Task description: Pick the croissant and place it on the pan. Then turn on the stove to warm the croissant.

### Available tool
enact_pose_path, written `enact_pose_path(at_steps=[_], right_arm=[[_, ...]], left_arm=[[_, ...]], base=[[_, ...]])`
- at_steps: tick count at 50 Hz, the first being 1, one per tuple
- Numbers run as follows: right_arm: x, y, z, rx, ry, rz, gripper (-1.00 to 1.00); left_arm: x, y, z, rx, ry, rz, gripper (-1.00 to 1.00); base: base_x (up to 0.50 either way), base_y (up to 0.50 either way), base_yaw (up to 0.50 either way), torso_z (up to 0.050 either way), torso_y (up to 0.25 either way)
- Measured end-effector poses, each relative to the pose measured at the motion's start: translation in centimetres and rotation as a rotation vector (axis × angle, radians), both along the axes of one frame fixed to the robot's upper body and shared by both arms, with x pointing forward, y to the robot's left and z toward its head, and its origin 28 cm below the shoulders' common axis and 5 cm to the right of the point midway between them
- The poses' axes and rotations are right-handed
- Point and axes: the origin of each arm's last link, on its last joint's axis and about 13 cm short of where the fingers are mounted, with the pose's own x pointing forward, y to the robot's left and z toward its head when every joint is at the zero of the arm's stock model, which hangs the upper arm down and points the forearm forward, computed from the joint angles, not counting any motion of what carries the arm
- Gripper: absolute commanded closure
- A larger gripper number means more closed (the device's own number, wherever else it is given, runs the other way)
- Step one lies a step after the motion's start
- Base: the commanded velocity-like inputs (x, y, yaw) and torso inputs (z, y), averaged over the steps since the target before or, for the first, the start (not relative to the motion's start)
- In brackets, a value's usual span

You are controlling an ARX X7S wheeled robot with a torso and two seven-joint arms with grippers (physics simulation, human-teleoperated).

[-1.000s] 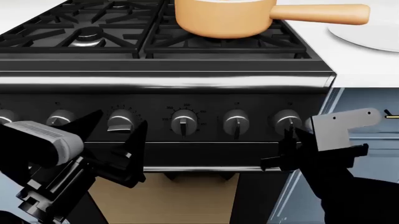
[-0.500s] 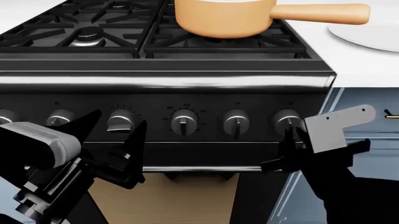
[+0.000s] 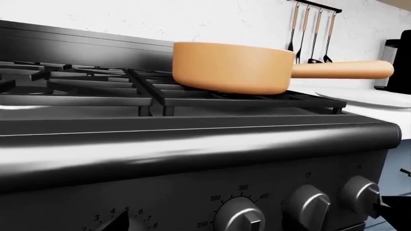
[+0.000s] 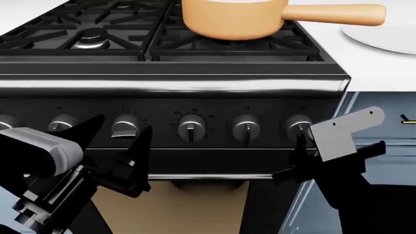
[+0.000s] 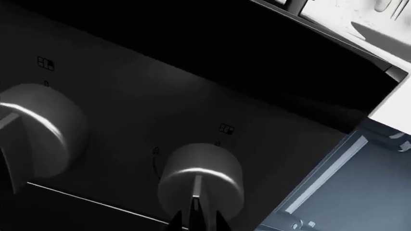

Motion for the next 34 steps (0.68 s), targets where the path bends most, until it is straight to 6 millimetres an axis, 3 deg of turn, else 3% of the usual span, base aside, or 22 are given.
enact_pose_path(at_steps=[5, 6, 34], right_arm=[[0.0, 0.0, 0.1, -0.008, 0.001, 0.002, 1.0], [-0.1, 0.0, 0.1, -0.008, 0.001, 0.002, -1.0], [-2.8, 0.5, 3.1, -0.003, -0.125, 0.036, -1.0]], left_arm=[[0.0, 0.0, 0.0, 0.0, 0.0, -0.002, -1.0], [0.0, 0.0, 0.0, -0.001, 0.0, -0.003, -1.0], [-0.3, 0.0, 0.2, -0.002, -0.009, -0.009, -1.0]], base=[[0.0, 0.0, 0.0, 0.0, 0.002], [0.0, 0.0, 0.0, 0.0, 0.01], [0.0, 0.0, 0.0, 0.0, 0.0]])
